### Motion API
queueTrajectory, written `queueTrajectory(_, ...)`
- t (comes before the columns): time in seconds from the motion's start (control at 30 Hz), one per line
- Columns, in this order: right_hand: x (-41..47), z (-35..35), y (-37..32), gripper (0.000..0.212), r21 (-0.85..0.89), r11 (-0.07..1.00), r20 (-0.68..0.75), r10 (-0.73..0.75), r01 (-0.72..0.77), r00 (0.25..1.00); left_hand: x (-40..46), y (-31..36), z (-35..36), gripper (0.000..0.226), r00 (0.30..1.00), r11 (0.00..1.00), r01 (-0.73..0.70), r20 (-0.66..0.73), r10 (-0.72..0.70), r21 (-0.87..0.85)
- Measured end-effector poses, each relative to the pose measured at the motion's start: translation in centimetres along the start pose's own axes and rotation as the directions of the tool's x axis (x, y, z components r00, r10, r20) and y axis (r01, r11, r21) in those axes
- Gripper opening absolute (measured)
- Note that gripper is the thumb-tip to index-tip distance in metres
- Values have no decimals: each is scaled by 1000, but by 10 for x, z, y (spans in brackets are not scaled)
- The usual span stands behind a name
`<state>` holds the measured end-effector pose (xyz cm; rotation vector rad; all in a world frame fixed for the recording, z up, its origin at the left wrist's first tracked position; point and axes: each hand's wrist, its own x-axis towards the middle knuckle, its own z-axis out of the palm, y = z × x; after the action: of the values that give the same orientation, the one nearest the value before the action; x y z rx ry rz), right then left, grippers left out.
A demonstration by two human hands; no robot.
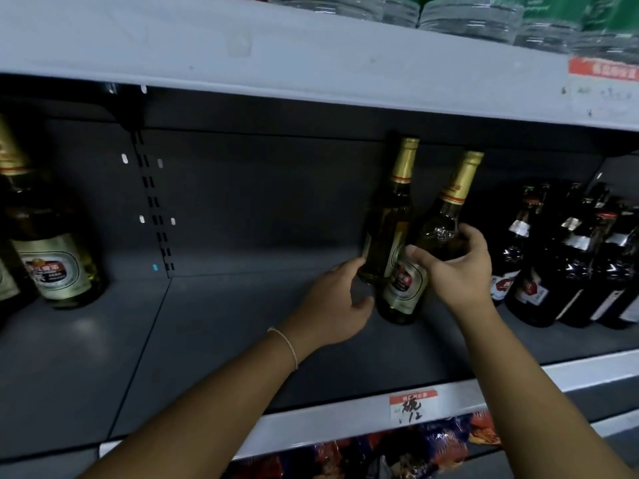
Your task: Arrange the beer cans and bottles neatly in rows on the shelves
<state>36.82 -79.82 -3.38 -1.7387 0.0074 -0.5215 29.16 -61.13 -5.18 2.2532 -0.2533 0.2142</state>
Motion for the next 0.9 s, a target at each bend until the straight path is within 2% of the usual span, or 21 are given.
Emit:
queueTrajectory(0.13,-30,13,-21,62,156,988,156,-2,-22,988,-6,0,-11,73,1000,1000,-7,8,7,11)
queueTrajectory(0.27,-62,32,-42,56,287,951,330,13,-114,944,-16,-16,-29,64,988,991,101,129,-89,-86)
queueTrajectory(0.37,-82,52,-58,52,335,924,434,21,-183,900,-29,-33,-49,73,978,977,164,155,-142,-138)
queueTrajectory(0.5,-104,81,-76,44,347,916,517,-9,-200,856,-54,-52,-76,77,975,941,220,82,-205,-257)
queueTrajectory(0.63,-124,116,-90,43,335,922,572,-36,-193,820,-81,-71,-105,62,970,935,220,-44,-241,-278)
queueTrajectory(0.9,-174,189,-110,67,327,923,681,-81,-203,728,-133,-115,-163,53,923,926,274,-199,-329,-261)
